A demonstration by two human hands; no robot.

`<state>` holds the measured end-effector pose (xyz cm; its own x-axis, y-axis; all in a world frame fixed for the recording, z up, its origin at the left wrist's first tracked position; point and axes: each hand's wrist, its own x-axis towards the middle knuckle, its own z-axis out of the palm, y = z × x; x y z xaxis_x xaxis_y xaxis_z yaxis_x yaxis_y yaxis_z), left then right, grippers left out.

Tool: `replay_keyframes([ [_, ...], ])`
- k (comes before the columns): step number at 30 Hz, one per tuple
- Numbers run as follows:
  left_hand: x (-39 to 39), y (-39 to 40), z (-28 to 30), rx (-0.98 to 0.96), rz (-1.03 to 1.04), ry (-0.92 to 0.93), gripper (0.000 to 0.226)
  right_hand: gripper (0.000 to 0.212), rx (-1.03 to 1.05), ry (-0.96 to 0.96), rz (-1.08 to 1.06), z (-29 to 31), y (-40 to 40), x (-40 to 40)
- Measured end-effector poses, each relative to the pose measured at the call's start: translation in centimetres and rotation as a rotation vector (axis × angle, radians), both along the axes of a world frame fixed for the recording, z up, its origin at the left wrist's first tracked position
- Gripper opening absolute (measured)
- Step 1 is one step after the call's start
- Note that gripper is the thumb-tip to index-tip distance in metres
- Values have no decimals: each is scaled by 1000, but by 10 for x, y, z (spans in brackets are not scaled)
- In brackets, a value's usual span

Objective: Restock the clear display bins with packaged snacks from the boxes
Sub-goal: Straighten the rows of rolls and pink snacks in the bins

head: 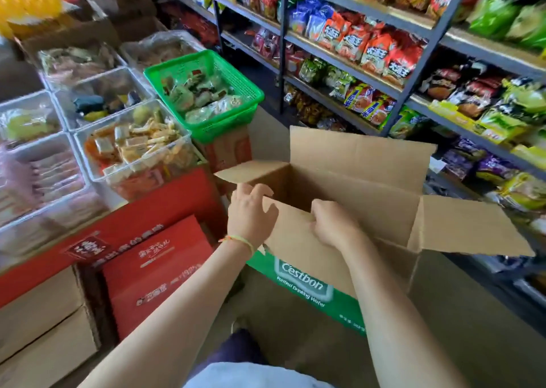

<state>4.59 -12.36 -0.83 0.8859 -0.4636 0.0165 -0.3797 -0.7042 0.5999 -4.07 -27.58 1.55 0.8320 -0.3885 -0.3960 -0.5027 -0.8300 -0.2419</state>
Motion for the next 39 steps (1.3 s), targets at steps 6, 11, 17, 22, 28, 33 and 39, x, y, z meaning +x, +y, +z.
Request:
replay_keyframes([
  [6, 37, -143, -23, -289, 227, 1175, 65, 14, -119, -80, -167, -34, -93, 56],
  [11, 118, -253, -82, -325, 281, 1364, 66, 25, -89, -127, -209, -66, -156, 128],
  [17, 236, -356, -87, -94, 239, 1093, 19, 23, 61, -59, -24, -63, -256, 228],
  [22, 324, -419, -53, -217, 386, 854, 38, 33, 29, 227, 109, -22, -370, 282],
  [28, 420, -496, -24, -197, 552, 500, 44, 69, -42, 413, 318, -32, -445, 384],
  [33, 490, -529, -5, -213, 669, 444, 48, 30, -108, 136, 400, -50, -474, 462],
  [39, 506, -536, -46, -72, 769, 648, 35, 36, 31, 63, 617, -47, -470, 552],
])
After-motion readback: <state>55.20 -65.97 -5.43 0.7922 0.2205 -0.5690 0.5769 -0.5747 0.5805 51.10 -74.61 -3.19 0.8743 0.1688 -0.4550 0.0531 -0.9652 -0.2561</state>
